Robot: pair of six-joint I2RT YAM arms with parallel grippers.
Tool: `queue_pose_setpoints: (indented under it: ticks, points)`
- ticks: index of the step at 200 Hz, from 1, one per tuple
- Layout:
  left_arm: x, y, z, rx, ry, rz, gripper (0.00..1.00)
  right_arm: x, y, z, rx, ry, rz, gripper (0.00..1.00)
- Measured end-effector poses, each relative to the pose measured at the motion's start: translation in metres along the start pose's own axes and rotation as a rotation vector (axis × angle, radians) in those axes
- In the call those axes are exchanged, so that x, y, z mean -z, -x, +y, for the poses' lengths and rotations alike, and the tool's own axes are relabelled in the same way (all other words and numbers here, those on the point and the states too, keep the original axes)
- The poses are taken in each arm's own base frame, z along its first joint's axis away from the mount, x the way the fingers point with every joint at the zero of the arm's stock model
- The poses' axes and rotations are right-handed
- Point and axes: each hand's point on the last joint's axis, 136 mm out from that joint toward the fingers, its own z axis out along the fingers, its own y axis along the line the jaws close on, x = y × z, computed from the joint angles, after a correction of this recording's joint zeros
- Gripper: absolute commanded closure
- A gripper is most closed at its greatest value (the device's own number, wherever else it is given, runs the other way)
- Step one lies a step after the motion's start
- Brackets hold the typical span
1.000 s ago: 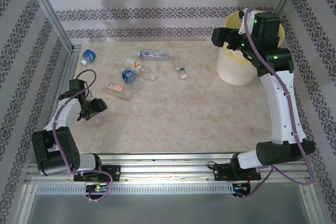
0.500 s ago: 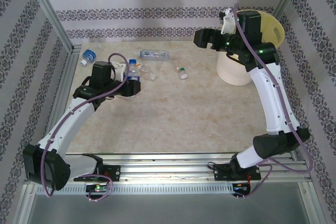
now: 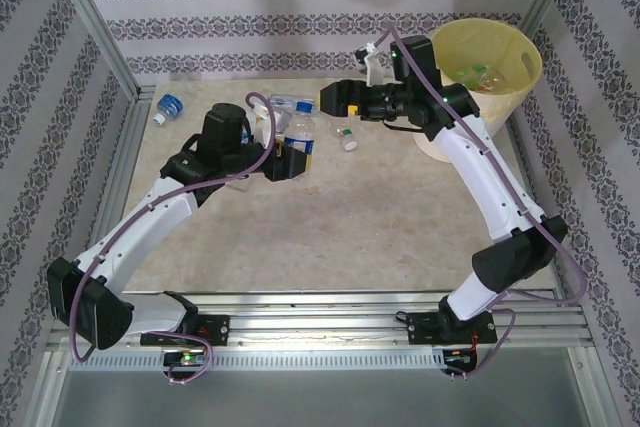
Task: Throw the plastic bottles in the bin
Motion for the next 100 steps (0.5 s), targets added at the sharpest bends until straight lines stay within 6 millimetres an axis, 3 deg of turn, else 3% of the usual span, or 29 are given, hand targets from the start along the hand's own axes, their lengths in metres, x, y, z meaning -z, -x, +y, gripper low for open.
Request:
queue_pose_setpoints:
  ticks: [35,100]
  points:
    - [-0.011,-0.002,-0.005,-0.006,-0.022,0.017,0.52,-0.005,0.000,0.015,0.021,0.051,-0.001,0.20]
    - [-0.014,0.004,-0.014,-0.023,-0.053,0.001,0.55,-0.018,-0.002,0.002,-0.018,0.031,0.021,0.26]
